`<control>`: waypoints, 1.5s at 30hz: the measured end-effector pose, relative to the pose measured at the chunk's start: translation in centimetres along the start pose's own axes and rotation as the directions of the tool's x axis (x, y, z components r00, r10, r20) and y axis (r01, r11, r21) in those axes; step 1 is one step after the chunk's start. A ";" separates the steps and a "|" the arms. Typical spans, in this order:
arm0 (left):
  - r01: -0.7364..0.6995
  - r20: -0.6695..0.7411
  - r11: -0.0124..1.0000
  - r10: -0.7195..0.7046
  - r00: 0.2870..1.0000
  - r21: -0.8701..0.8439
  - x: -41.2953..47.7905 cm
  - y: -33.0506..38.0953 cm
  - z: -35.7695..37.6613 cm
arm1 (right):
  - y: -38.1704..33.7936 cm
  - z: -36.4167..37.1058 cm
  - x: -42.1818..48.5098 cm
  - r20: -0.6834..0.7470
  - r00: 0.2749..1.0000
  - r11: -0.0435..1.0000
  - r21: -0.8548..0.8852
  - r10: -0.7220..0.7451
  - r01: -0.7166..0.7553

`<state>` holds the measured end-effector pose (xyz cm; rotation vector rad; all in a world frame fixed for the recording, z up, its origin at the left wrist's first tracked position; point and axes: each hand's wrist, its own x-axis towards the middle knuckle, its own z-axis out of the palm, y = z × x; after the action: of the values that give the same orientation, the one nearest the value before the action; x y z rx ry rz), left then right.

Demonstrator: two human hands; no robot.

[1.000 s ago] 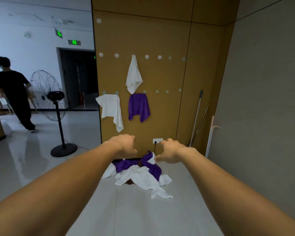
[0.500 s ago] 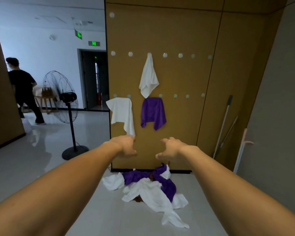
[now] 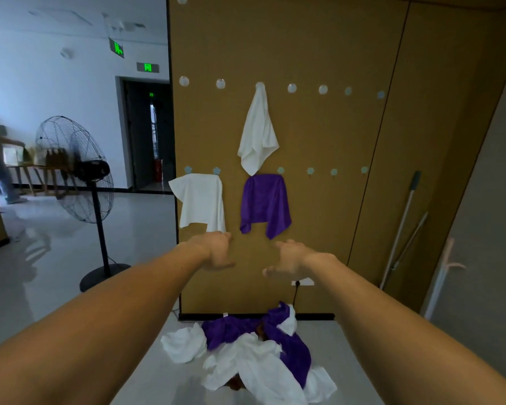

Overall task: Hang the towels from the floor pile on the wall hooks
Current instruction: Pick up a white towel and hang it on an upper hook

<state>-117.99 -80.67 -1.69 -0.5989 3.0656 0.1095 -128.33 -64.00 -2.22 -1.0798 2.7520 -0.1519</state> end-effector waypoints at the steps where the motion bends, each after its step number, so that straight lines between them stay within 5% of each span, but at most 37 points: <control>1: 0.001 -0.009 1.000 -0.001 1.000 -0.001 1.7 -1.0 -0.2 | -0.3 -0.2 1.8 -0.014 1.000 1.000 -0.003 -0.001 0.001; 29: 0.096 0.006 0.995 -0.096 0.995 -0.011 41.4 -13.5 -1.1 | 1.7 -5.4 45.5 0.040 0.987 0.987 -0.021 -0.157 0.158; 45: -0.092 -0.051 0.995 0.094 0.994 0.034 60.2 -26.3 -5.2 | -4.3 -8.2 64.4 -0.016 0.997 0.995 0.052 -0.081 0.081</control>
<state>-163.86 -127.91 0.01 -0.4645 3.1395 0.0478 -173.53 -110.81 -1.89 -1.1812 2.7011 -0.2418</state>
